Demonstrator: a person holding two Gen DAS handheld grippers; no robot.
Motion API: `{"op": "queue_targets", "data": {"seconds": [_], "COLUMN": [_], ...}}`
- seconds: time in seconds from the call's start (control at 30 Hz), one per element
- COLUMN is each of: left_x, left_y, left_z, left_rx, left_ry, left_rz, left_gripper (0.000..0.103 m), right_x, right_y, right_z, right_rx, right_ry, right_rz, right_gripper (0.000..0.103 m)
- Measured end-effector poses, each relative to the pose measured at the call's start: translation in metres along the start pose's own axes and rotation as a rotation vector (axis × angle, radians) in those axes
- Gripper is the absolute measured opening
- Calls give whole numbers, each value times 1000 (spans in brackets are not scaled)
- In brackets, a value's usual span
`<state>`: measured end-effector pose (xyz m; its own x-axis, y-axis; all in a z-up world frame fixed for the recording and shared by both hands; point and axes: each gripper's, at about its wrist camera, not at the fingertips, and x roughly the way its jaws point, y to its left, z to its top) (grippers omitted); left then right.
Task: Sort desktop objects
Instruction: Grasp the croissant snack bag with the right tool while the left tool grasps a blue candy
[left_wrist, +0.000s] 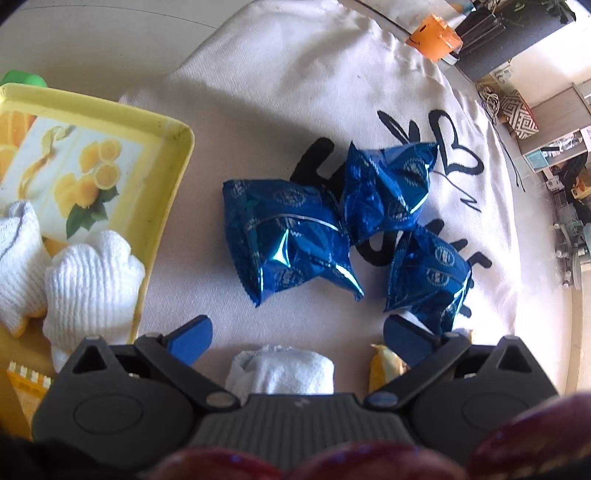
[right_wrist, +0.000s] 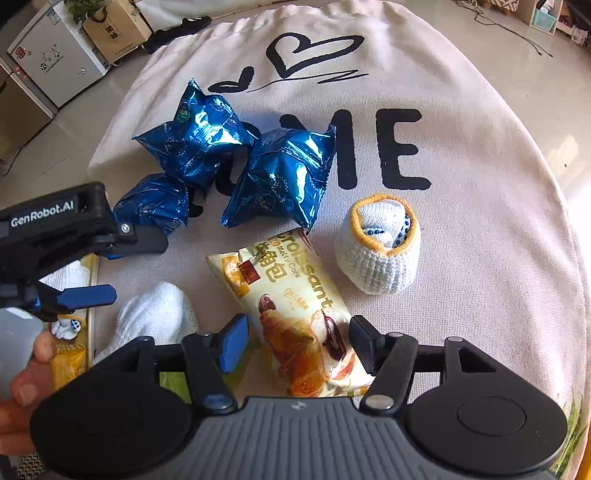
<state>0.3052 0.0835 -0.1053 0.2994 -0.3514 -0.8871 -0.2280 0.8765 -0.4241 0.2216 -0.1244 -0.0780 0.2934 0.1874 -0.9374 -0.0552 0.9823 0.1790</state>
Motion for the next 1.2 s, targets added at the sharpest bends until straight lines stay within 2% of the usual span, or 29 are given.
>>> {"op": "queue_targets", "data": {"seconds": [0.03,0.13,0.27,0.47,0.83,1.2], "left_x": [-1,-2,4,15,34,42], "left_y": [1,0,-5,-9,-12,-29], "left_z": [3,11,18,21,24,18], "left_rx": [-12,-35,-39,-38,-25,62], "left_ry": [-4,-15,-17,-20,-25,-69], "left_rz": [-10,-22,1,20,80,185], "left_gripper": [102,102,102,102,102,102], "right_x": [2,4,5,9,13,21], "right_y": [1,2,6,5,2,6], "right_z": [0,-2,-4,-4,-1,2], "right_rx": [9,17,-3,5,33,30], "right_ry": [7,6,11,10,9,17], "right_rz": [1,-8,-8,-12,-16,-42], "right_gripper": [71,72,77,78,82,83]}}
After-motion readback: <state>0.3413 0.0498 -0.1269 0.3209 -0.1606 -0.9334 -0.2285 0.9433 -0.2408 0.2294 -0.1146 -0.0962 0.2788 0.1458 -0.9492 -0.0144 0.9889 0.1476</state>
